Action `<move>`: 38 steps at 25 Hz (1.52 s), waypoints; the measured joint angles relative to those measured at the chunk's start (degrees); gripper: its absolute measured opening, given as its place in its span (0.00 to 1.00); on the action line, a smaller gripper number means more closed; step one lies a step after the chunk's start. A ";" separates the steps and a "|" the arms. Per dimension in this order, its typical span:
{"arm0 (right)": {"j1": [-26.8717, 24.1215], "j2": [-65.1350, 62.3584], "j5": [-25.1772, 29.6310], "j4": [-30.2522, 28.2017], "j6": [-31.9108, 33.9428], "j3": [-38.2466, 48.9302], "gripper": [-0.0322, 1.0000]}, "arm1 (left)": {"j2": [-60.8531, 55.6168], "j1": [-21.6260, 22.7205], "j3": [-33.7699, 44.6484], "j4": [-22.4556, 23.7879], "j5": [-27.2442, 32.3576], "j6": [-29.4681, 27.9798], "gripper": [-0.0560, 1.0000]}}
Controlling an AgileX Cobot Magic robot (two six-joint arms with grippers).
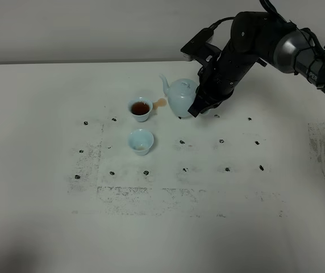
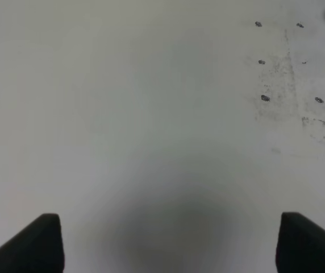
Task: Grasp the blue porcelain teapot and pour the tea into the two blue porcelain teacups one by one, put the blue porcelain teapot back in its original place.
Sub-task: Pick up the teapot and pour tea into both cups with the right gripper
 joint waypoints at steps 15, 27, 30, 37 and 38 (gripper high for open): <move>-0.04 0.06 0.40 0.00 -0.15 0.00 0.08 | 0.00 0.00 0.00 0.00 0.00 0.00 0.74; 0.06 -13.36 10.72 -4.18 0.10 2.37 0.08 | 0.00 0.00 0.00 0.00 0.00 0.00 0.74; 0.23 -18.65 10.77 -4.39 1.02 9.06 0.08 | 0.00 0.00 0.00 0.00 0.00 0.00 0.74; 2.30 -31.54 1.71 -3.15 4.00 29.98 0.08 | 0.00 0.00 0.00 0.00 0.00 0.00 0.74; 3.06 -31.86 -0.15 -3.04 4.52 31.91 0.08 | 0.00 0.00 0.00 0.00 0.00 0.00 0.74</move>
